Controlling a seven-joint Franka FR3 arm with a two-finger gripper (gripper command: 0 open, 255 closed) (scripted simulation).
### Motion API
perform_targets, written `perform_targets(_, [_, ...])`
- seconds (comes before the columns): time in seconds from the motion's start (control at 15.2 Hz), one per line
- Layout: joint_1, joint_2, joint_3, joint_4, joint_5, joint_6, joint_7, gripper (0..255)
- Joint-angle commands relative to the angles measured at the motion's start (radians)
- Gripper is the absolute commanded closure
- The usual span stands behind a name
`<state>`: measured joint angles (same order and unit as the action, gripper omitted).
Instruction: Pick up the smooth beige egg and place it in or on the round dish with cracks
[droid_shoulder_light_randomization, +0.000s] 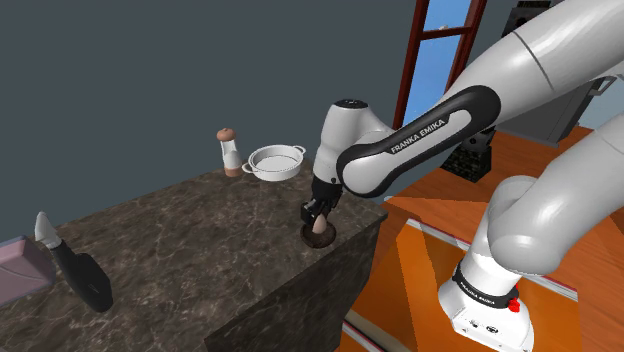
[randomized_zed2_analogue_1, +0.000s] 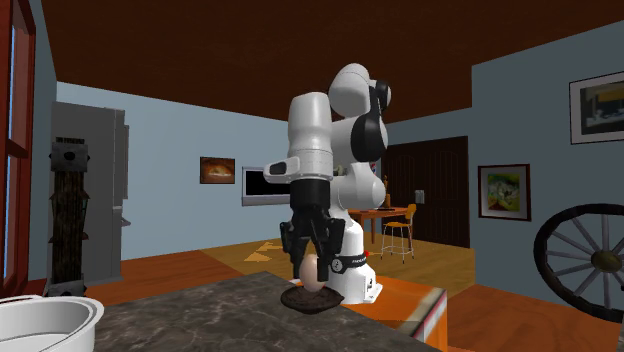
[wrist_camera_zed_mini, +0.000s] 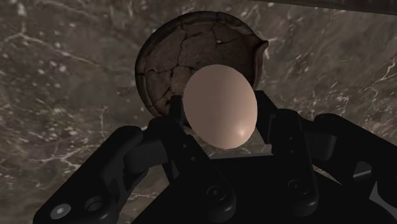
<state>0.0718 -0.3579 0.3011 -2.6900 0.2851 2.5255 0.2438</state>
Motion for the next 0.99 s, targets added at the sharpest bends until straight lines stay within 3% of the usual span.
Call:
perform_targets(0.0, [0.000,0.001,0.000,0.000,0.000,0.001,0.000,255])
perform_targets(0.13, [0.000,0.001,0.000,0.000,0.000,0.001,0.000,255])
perform_targets(0.2, [0.000,0.001,0.000,0.000,0.000,0.001,0.000,0])
perform_targets(0.53, [0.000,0.001,0.000,0.000,0.000,0.001,0.000,0])
perform_targets(0.79, [-0.001,-0.123,-0.027,0.037,-0.009,-0.160,0.000,0])
perform_targets(0.92, [-0.001,-0.123,-0.027,0.037,-0.009,-0.160,0.000,0])
